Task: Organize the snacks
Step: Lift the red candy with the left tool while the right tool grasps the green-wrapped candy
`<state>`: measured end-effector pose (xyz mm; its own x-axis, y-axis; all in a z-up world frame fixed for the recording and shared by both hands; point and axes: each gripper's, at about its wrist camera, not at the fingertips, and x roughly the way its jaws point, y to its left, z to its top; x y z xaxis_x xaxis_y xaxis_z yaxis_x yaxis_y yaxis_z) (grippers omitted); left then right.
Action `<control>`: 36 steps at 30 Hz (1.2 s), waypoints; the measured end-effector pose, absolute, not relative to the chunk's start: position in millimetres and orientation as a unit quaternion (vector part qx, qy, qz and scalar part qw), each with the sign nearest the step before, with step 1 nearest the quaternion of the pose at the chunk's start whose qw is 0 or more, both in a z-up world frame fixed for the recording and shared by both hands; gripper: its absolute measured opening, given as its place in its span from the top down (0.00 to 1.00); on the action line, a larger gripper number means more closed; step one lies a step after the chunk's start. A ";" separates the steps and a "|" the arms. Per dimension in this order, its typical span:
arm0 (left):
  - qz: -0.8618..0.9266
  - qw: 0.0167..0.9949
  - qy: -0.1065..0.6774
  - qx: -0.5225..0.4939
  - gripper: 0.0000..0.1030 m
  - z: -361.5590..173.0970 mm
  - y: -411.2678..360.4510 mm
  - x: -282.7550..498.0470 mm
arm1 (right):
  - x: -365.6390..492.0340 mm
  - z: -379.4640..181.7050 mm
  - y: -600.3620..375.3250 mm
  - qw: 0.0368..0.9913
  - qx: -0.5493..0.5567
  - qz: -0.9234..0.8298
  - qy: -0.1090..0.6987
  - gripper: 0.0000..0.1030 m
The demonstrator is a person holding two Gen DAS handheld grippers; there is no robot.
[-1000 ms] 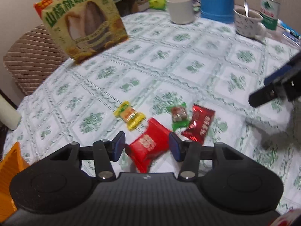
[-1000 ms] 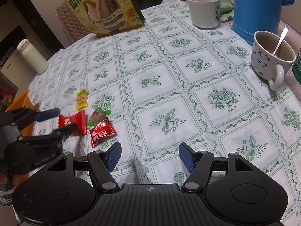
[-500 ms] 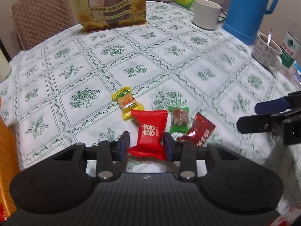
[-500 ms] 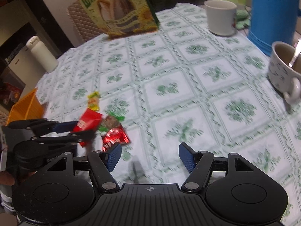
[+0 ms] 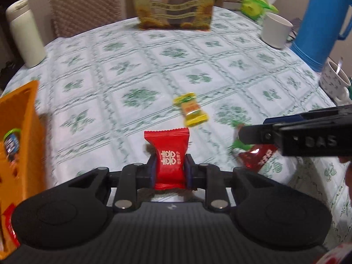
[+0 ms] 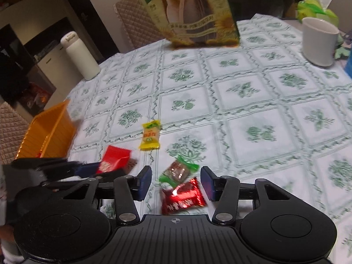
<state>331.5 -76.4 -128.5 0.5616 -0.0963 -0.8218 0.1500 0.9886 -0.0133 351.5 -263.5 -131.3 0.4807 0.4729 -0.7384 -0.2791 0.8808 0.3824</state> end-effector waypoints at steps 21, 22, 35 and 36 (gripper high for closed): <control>-0.029 0.890 0.454 0.006 0.78 -113.1 -43.4 301.3 | 353.2 -145.7 -206.6 0.869 -0.038 0.218 0.443 0.78; -0.028 0.891 0.453 0.006 0.78 -111.9 -42.6 300.0 | 353.0 -145.6 -206.0 0.868 -0.038 0.219 0.443 0.78; -0.028 0.903 0.429 -0.002 0.78 -89.2 -43.2 278.8 | 335.4 -110.4 -210.1 0.872 0.009 0.253 0.419 0.79; -0.028 0.904 0.427 -0.003 0.78 -86.7 -43.6 276.0 | 332.4 -107.0 -212.0 0.872 0.014 0.257 0.417 0.79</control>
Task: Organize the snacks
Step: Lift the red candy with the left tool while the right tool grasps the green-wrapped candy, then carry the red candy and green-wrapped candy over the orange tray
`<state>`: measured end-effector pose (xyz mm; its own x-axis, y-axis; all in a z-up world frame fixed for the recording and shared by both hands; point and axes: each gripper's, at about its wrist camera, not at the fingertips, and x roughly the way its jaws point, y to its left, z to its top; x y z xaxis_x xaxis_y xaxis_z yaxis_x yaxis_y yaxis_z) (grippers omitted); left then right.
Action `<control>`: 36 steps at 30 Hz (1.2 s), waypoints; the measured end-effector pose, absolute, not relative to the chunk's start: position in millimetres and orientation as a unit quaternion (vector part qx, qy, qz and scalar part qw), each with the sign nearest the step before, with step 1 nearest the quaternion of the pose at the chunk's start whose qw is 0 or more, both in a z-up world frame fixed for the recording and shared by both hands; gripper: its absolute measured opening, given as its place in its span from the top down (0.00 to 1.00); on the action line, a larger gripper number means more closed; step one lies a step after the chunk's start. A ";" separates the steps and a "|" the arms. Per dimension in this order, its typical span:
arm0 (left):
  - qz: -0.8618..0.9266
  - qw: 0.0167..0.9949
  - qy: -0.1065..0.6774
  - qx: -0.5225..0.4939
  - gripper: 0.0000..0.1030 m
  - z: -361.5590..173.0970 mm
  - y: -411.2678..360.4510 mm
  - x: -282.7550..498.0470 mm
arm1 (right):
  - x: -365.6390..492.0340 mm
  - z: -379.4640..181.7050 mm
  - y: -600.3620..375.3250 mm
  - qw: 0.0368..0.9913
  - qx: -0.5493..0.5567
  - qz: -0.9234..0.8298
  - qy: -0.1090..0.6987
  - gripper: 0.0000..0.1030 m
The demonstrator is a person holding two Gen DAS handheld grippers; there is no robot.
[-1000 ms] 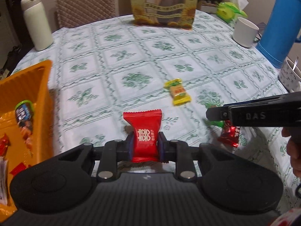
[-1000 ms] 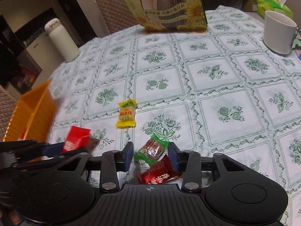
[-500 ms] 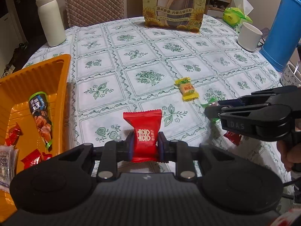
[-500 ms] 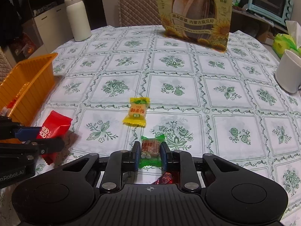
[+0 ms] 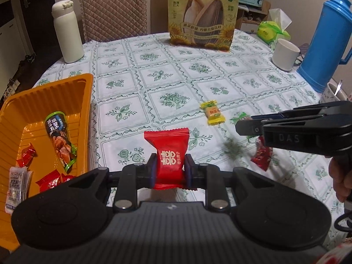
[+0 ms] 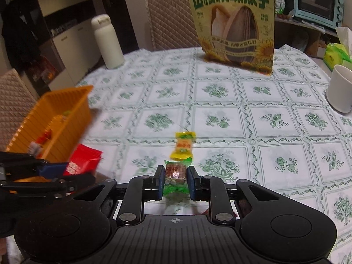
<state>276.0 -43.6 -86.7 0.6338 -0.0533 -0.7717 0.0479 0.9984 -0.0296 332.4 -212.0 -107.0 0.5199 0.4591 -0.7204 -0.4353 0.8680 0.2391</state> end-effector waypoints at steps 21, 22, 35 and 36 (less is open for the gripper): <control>-0.021 0.915 0.401 -0.038 0.78 -43.2 -30.8 177.2 | 233.3 -64.7 -223.9 0.849 0.062 0.317 0.418 0.79; -0.018 0.915 0.400 -0.039 0.78 -41.8 -27.8 172.6 | 230.1 -64.0 -221.2 0.847 0.062 0.322 0.419 0.79; 0.048 0.919 0.387 -0.062 0.78 -28.9 44.0 124.2 | 203.6 -54.8 -152.4 0.826 0.051 0.379 0.415 0.79; 0.054 0.919 0.386 -0.063 0.78 -27.8 51.2 121.9 | 203.2 -54.4 -145.7 0.824 0.050 0.382 0.415 0.79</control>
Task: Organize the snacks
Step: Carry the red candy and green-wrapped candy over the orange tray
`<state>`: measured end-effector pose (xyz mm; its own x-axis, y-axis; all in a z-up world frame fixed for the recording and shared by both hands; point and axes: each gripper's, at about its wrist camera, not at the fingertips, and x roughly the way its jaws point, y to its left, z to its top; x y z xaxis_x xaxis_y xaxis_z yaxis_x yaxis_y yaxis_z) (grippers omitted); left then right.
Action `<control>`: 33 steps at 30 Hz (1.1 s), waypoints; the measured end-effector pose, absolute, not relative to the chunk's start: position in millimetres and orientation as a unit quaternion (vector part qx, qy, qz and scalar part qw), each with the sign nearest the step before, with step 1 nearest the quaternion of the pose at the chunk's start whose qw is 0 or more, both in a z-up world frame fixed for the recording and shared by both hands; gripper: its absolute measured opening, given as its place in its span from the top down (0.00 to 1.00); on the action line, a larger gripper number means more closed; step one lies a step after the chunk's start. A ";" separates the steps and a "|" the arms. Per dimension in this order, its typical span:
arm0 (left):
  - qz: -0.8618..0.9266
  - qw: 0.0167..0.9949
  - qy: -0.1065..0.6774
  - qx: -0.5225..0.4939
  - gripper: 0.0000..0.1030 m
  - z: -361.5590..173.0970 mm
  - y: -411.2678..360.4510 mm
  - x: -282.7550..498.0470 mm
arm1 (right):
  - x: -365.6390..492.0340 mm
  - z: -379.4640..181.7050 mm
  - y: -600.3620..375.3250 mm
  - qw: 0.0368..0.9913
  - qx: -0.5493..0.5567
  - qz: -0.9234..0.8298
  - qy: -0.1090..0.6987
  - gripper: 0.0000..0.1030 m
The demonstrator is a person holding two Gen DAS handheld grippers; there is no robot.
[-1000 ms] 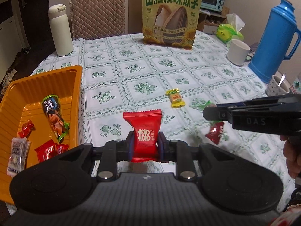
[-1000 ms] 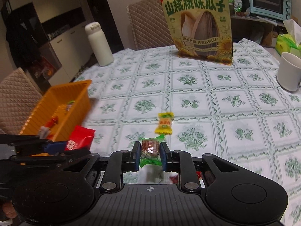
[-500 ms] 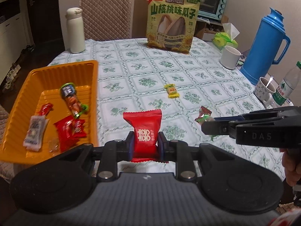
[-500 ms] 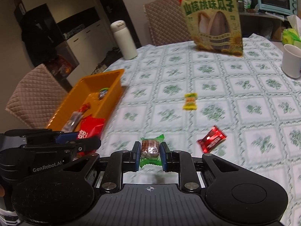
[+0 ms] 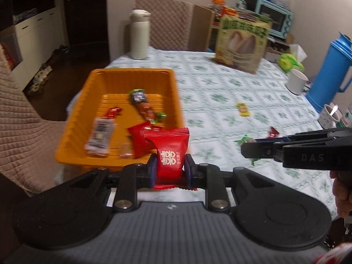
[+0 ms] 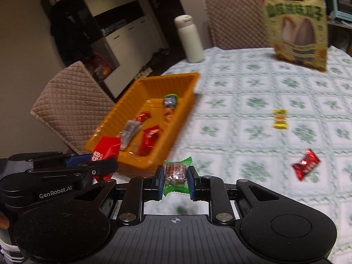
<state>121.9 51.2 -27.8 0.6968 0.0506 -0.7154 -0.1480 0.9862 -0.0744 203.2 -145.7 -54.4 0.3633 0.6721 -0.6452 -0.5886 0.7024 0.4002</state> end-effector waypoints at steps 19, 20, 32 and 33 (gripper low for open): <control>0.074 0.926 0.368 -0.039 0.78 -20.3 152.3 167.7 | 237.1 -54.4 -26.7 0.827 0.028 0.397 0.397 0.79; 0.072 0.926 0.368 -0.039 0.78 -21.1 155.1 172.0 | 240.1 -55.1 -21.9 0.827 0.027 0.397 0.398 0.79; 0.057 0.924 0.377 -0.035 0.78 -34.2 176.9 206.6 | 274.0 -69.2 12.3 0.827 0.029 0.383 0.410 0.79; 0.056 0.924 0.377 -0.036 0.78 -35.3 178.3 207.9 | 276.0 -70.3 14.4 0.827 0.030 0.381 0.412 0.79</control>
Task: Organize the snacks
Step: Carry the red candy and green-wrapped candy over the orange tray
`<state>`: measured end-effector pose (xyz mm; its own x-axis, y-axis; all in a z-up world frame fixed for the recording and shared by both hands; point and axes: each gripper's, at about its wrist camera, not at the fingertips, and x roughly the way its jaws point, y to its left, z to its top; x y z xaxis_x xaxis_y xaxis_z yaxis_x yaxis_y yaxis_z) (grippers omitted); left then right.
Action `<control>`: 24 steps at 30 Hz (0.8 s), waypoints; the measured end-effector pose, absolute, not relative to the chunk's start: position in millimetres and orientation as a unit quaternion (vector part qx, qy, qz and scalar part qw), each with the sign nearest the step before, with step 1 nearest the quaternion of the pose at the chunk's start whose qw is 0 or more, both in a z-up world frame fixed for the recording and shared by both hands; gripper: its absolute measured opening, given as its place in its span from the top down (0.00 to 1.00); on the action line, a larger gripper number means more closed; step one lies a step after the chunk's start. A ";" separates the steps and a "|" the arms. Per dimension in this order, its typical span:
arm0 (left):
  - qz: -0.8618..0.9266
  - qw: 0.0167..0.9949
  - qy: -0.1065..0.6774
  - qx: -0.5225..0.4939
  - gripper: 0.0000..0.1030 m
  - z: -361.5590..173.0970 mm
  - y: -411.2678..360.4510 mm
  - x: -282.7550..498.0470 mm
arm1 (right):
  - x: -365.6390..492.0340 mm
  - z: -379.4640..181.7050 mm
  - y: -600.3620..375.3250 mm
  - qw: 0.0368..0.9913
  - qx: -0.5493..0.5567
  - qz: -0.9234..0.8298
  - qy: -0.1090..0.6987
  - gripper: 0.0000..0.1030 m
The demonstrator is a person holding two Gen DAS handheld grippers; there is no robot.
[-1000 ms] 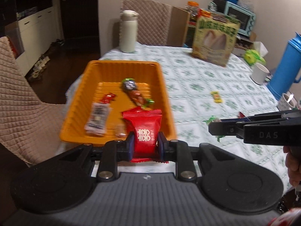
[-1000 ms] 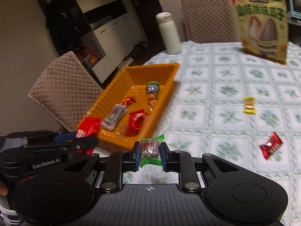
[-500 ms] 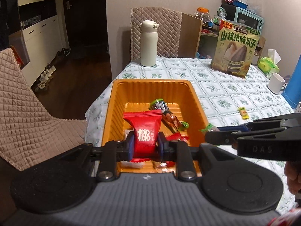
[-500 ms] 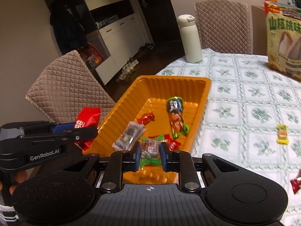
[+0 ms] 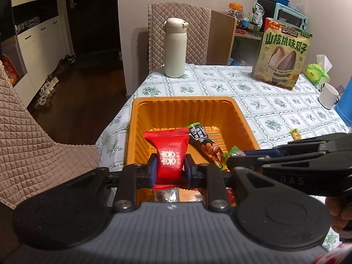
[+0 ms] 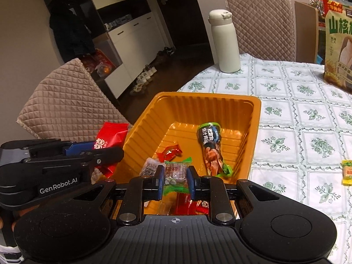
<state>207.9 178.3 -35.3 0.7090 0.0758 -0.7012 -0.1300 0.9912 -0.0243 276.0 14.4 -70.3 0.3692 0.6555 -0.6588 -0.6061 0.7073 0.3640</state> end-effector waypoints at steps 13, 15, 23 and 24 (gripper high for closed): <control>0.048 0.918 0.392 -0.043 0.78 -49.0 191.7 228.6 | 305.7 -84.2 38.2 0.828 0.034 0.365 0.424 0.78; 0.047 0.917 0.393 -0.042 0.78 -50.3 192.2 230.4 | 308.9 -84.2 39.9 0.833 0.041 0.362 0.417 0.78; 0.040 0.916 0.397 -0.044 0.78 -54.5 193.9 233.9 | 317.5 -82.9 40.0 0.841 0.063 0.353 0.406 0.55; 0.039 0.916 0.397 -0.045 0.78 -55.0 193.9 234.1 | 318.0 -83.3 39.4 0.841 0.061 0.350 0.408 0.55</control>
